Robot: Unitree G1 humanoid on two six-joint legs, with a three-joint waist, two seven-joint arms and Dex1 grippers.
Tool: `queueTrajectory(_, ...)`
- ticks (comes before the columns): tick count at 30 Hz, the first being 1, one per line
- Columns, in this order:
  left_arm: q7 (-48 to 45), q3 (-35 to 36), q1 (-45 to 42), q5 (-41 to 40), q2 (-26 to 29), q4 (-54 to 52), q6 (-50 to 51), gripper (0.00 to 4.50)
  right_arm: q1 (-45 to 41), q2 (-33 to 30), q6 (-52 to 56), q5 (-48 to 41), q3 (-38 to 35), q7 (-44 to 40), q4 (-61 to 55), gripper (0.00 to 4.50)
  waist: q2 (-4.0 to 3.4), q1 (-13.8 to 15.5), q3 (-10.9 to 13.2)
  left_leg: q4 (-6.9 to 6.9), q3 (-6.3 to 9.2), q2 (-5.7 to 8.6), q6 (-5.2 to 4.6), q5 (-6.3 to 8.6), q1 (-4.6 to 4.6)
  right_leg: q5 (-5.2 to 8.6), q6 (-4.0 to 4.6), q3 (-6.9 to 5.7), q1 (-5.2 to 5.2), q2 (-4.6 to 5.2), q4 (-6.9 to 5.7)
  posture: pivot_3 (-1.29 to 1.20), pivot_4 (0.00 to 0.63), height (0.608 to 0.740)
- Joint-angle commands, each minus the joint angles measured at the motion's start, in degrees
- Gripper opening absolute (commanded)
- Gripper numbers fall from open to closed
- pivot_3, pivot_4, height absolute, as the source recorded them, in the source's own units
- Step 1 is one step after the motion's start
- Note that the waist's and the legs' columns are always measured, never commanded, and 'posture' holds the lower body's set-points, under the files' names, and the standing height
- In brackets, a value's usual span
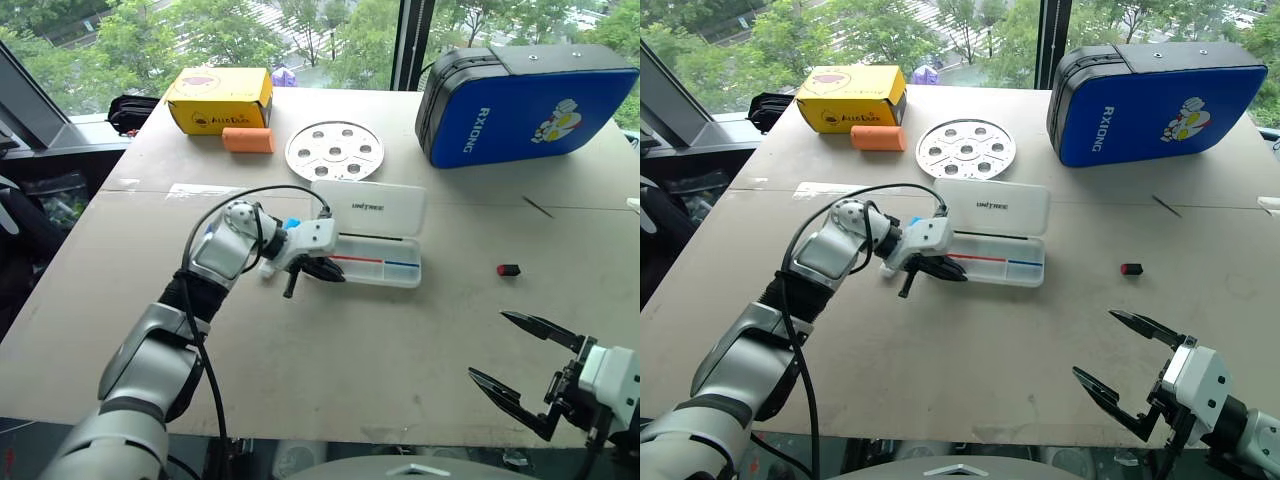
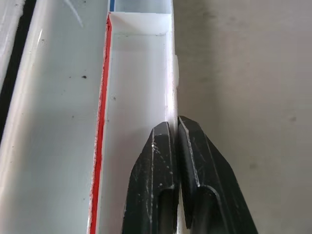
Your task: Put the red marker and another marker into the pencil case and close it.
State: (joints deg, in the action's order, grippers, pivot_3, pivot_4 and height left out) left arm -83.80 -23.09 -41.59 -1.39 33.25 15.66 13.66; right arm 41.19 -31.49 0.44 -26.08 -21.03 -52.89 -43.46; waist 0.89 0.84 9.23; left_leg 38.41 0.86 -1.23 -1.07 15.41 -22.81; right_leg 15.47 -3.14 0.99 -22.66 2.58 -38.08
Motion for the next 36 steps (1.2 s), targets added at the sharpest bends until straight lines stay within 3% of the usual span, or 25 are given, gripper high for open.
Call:
queueTrajectory(1, 3.5, -0.8, 2.5, -0.9, -1.5, -12.0, 10.7, 0.09, 1.5, 0.5, -1.5, -0.1, -1.1, 0.5, -0.8, 4.5, 0.0, 0.0, 0.0, 0.03, 0.02, 0.01, 0.0, 0.0, 0.0, 0.0, 0.0, 0.0, 0.01, 0.01, -0.02, 0.0, 0.15, 0.74)
queueTrajectory(8, 10.1, -3.1, 2.4, -0.1, -4.6, -20.3, 25.2, 0.09, 1.7, -0.1, -1.2, -0.5, -1.0, 1.1, -1.2, 4.5, -0.01, -0.1, 0.0, 0.09, 0.05, 0.13, 0.0, 0.0, 0.05, 0.0, 0.0, 0.01, 0.02, -0.01, -0.14, 0.0, 0.15, 0.74)
queueTrajectory(14, 13.2, -4.4, 3.1, 0.1, -3.7, -23.3, 28.7, 0.09, 1.1, -0.8, -0.2, -1.0, -1.0, 1.5, -1.7, 4.5, -0.02, -0.1, 0.0, 0.09, 0.07, 0.13, 0.0, 0.0, 0.06, 0.0, 0.0, 0.01, 0.01, -0.01, -0.15, 0.0, 0.15, 0.74)
queueTrajectory(17, 15.3, -2.9, 3.6, -1.8, -4.2, -26.0, 31.4, 0.76, 0.5, -1.4, 0.3, -1.4, -0.9, 1.6, -1.8, 4.5, -0.02, -0.1, 0.0, 0.09, 0.06, 0.13, 0.0, 0.0, 0.06, 0.0, 0.0, 0.02, 0.01, -0.01, -0.15, 0.0, 0.15, 0.74)
queueTrajectory(19, 16.2, -0.8, 4.1, -3.7, -3.8, -28.2, 33.4, 1.68, 0.0, -1.8, 0.8, -1.8, -0.9, 1.7, -2.0, 4.5, -0.02, -0.1, 0.0, 0.09, 0.06, 0.13, 0.0, 0.0, 0.05, 0.0, 0.0, 0.02, 0.01, -0.01, -0.15, 0.0, 0.15, 0.74)
queueTrajectory(22, 17.2, 8.9, 7.4, -11.2, -1.8, -35.4, 41.3, 3.11, -1.5, -3.0, 1.9, -3.5, -1.3, 1.5, -2.6, 4.5, -0.03, -0.6, 0.0, 0.09, 0.04, 0.01, 0.0, 0.0, 0.05, 0.0, 0.0, 0.06, -0.02, -0.01, -0.19, 0.0, 0.15, 0.74)
queueTrajectory(25, 22.4, 23.2, 11.1, -18.2, -3.5, -42.3, 49.8, 4.43, -4.5, -4.7, 3.7, -5.7, -0.6, 1.6, -3.4, 4.5, -0.07, -0.9, 0.0, 0.09, 0.09, -0.04, 0.0, 0.0, 0.09, 0.01, 0.01, 0.02, -0.02, -0.01, -0.25, 0.0, 0.15, 0.74)
queueTrajectory(30, 42.8, 41.4, 20.1, -13.3, -8.5, -48.5, 51.4, 4.43, -11.9, -6.5, 6.8, -7.2, 2.8, 2.8, -3.2, 4.5, -0.06, -0.9, 0.0, 0.11, 0.16, -0.05, 0.01, 0.0, 0.15, 0.01, 0.01, -0.01, 0.02, 0.03, -0.34, 0.0, 0.15, 0.74)
queueTrajectory(34, 50.9, 47.9, 22.1, -10.2, -6.6, -47.2, 57.4, 4.43, -15.5, -7.2, 8.1, -7.7, 4.6, 2.6, -2.3, 4.5, 0.03, -0.3, 0.0, 0.14, 0.22, 0.0, 0.01, -0.01, 0.11, 0.0, 0.01, -0.05, 0.01, 0.05, -0.36, 0.0, 0.15, 0.74)
queueTrajectory(36, 54.1, 48.2, 25.1, -6.9, -1.8, -43.0, 56.7, 4.43, -17.7, -7.6, 9.0, -8.1, 5.4, 2.3, -1.4, 4.5, 0.03, -0.1, 0.0, 0.14, 0.23, 0.02, 0.02, -0.01, 0.11, 0.0, 0.01, -0.08, 0.01, 0.05, -0.38, 0.0, 0.15, 0.74)
